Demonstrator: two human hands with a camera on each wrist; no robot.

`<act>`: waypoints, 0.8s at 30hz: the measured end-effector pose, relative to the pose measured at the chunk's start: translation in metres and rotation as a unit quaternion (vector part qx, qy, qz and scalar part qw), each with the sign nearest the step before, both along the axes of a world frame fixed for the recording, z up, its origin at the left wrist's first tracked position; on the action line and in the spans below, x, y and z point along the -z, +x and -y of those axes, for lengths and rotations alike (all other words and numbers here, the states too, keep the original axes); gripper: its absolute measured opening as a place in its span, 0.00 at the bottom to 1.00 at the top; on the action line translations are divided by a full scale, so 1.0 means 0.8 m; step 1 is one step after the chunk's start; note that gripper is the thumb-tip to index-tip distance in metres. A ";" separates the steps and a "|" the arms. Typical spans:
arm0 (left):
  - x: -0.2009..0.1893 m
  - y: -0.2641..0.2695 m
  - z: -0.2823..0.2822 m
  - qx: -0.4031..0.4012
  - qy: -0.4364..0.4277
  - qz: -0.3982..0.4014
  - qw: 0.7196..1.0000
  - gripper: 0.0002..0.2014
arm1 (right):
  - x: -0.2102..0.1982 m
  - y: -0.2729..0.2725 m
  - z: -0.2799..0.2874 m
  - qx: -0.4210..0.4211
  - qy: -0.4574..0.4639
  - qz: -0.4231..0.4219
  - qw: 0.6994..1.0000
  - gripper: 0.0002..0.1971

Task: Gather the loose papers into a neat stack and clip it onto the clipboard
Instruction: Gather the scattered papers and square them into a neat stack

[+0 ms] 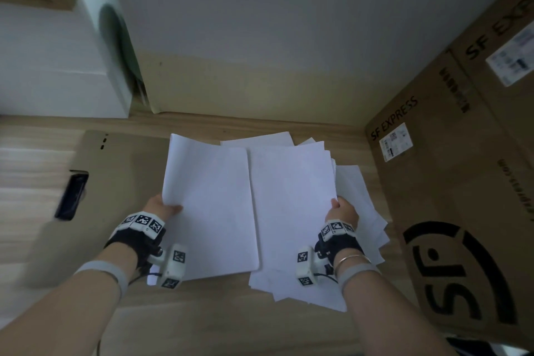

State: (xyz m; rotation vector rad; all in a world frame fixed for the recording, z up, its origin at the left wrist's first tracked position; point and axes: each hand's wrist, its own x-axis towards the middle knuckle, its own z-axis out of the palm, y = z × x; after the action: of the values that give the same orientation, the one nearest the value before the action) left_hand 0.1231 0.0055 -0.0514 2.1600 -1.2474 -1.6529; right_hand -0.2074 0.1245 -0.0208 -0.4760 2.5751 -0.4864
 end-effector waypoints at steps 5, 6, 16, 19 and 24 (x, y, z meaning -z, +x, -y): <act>0.003 0.000 0.000 -0.005 0.007 0.001 1.000 0.25 | -0.012 -0.022 0.003 0.020 -0.055 -0.032 0.998 0.17; 0.002 0.000 0.000 -0.007 0.010 -0.002 1.000 0.25 | -0.014 -0.025 0.005 0.023 -0.065 -0.035 0.997 0.17; 0.005 -0.001 0.003 -0.019 0.030 -0.018 0.999 0.25 | -0.045 -0.054 0.041 0.054 -0.143 0.009 0.988 0.21; 0.007 0.000 0.004 -0.023 0.033 -0.017 0.999 0.25 | -0.051 -0.051 0.054 0.046 -0.146 0.029 0.988 0.21; 0.009 -0.001 0.005 -0.032 0.036 -0.027 0.998 0.25 | -0.023 0.008 0.072 -0.061 -0.120 0.059 0.989 0.17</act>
State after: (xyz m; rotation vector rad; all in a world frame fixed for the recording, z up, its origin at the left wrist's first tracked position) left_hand 0.1226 0.0017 -0.0586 2.1558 -1.1092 -1.7447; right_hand -0.2007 0.0668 -0.0023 -0.6616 2.3684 -0.7630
